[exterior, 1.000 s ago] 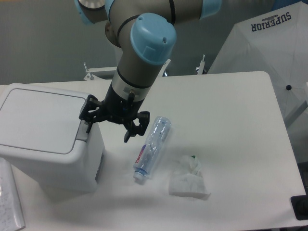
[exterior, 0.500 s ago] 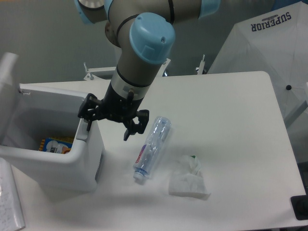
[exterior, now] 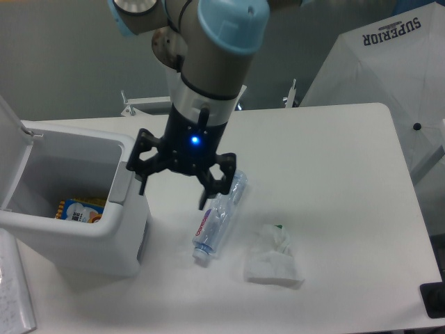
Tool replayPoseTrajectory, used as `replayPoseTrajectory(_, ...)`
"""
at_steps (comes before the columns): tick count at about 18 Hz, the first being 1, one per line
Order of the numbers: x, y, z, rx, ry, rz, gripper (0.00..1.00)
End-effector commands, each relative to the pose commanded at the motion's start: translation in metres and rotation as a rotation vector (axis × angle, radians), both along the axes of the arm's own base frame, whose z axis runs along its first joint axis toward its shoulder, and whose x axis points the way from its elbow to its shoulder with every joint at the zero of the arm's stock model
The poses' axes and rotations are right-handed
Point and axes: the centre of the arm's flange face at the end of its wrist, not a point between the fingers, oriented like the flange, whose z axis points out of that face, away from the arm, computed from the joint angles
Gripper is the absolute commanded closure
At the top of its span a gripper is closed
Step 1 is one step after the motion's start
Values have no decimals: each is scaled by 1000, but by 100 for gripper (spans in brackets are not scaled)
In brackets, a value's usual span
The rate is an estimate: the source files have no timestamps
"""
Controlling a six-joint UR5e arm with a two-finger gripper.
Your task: Open the trash can
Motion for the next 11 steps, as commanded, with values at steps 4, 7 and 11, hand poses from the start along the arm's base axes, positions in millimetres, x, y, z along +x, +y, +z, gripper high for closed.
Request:
replayPoseTrajectory(4,-23,-10,-12,-64,101,-72,0)
replayPoseTrajectory(7,-55,-32,-34,-106,98,-54,0)
replayPoseTrajectory(11,-87,-62,-67,-163,87,-96,0)
